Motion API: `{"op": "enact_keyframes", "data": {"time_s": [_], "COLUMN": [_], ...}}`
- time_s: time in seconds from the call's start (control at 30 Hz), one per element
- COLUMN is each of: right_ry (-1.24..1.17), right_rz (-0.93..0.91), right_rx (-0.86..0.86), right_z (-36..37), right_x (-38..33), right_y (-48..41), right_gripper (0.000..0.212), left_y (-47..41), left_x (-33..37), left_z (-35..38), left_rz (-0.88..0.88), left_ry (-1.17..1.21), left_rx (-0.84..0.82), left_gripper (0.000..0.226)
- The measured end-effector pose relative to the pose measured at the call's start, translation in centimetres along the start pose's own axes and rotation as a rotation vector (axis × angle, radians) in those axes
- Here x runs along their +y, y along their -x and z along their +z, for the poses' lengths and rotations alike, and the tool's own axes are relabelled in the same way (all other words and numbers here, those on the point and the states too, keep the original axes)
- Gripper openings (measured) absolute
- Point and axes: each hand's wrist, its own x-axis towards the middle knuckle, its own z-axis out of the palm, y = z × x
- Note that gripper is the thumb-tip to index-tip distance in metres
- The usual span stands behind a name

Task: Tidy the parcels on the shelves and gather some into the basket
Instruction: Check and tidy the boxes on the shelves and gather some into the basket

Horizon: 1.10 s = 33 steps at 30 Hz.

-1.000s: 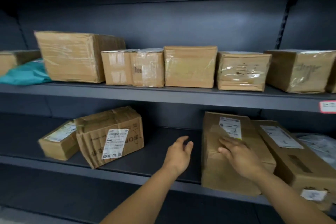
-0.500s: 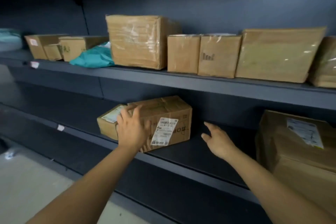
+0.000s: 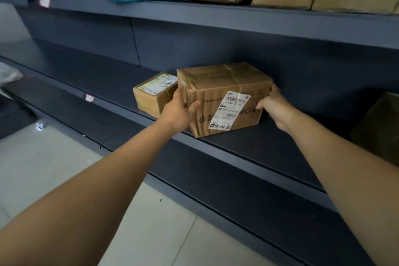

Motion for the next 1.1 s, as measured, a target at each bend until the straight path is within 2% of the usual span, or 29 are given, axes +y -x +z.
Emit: {"op": "enact_keyframes", "data": {"time_s": [0.13, 0.2, 0.33, 0.53, 0.63, 0.73, 0.83, 0.93, 1.03, 1.1], "right_ry": [-0.048, -0.065, -0.108, -0.073, -0.06, -0.012, 0.199, 0.536, 0.692, 0.81], "right_rz": [-0.026, -0.043, -0.067, -0.016, -0.01, -0.019, -0.054, -0.067, -0.066, -0.095], "right_rx": [0.061, 0.106, 0.182, 0.226, 0.274, 0.309, 0.291, 0.168, 0.112, 0.12], "right_z": [-0.9, -1.8, -4.4, -8.9, -11.0, -12.8, -13.7, -13.1, -12.1, -11.7], "right_x": [1.3, 1.6, 1.5, 2.8, 2.8, 2.3, 1.9, 2.4, 2.7, 2.5], "right_y": [0.1, 0.7, 3.0, 7.3, 9.1, 10.5, 11.6, 12.1, 13.0, 14.0], "right_gripper": [0.044, 0.03, 0.026, 0.041, 0.066, 0.084, 0.082, 0.065, 0.042, 0.043], "left_y": [0.3, 0.9, 2.6, 4.4, 4.9, 5.0, 5.3, 6.7, 7.3, 7.2], "left_x": [0.3, 0.6, 2.9, 7.1, 9.2, 10.7, 11.2, 11.4, 11.6, 11.6], "left_z": [0.1, 0.2, 0.8, 2.7, 4.2, 5.5, 7.1, 8.8, 9.2, 9.1], "left_rz": [0.011, 0.008, -0.005, -0.047, -0.065, -0.089, -0.069, -0.106, -0.188, -0.191], "left_ry": [0.029, 0.094, 0.149, 0.165, 0.156, 0.178, 0.128, 0.17, 0.22, 0.181], "left_rx": [0.073, 0.112, 0.199, 0.118, 0.028, -0.008, -0.181, -0.354, -0.393, -0.391], "left_gripper": [0.054, 0.051, 0.053, 0.05, 0.05, 0.037, 0.028, 0.026, 0.028, 0.037]}}
